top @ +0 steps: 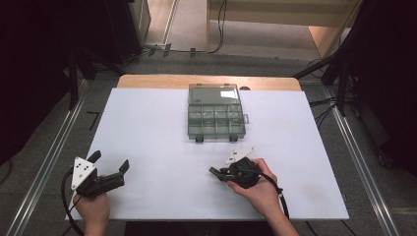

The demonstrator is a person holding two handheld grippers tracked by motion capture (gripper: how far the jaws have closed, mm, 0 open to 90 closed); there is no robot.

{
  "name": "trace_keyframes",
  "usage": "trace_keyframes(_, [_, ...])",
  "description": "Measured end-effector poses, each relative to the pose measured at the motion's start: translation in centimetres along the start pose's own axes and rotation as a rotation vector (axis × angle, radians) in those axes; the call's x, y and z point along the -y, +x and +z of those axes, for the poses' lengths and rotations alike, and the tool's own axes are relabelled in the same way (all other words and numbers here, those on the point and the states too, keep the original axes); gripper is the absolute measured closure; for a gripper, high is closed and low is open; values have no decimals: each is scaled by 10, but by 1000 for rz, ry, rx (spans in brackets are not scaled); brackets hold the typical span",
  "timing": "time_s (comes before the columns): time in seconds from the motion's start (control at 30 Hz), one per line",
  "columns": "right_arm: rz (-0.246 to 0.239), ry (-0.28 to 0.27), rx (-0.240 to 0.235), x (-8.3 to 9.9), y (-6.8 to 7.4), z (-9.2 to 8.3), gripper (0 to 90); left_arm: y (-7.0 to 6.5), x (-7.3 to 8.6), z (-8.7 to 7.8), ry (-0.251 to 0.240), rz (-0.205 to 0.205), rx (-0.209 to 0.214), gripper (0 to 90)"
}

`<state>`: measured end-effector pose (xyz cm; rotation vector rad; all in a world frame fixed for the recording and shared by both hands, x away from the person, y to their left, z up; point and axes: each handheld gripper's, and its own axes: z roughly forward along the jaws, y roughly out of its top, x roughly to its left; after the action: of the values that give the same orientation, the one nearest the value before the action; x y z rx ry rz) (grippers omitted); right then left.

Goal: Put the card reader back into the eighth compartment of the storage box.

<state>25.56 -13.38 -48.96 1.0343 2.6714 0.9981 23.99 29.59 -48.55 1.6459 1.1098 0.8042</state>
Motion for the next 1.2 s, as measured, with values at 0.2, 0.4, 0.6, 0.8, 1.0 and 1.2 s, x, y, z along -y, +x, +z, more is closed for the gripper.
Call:
trace_keyframes(0.2, [18, -25, -4, -3, -4, -5, 709, 0, 0, 0, -1, 0, 0, 3])
trace_keyframes(0.4, [24, -48, 0, -7, -8, -11, 709, 0, 0, 0, 0, 0, 0, 4])
trace_keyframes(0.6, [31, -68, 5, -11, -13, -16, 709, 0, 0, 0, 0, 0, 1, 3])
trace_keyframes(0.8, [39, -84, 7, -15, -17, -21, 709, 0, 0, 0, -2, -2, 1, 3])
trace_keyframes(1.0, [48, -101, 9, -19, -22, -25, 709, 0, 0, 0, -2, -3, 0, 3])
trace_keyframes(1.2, [58, -121, 12, -22, -28, -29, 709, 0, 0, 0, -4, -3, 1, 3])
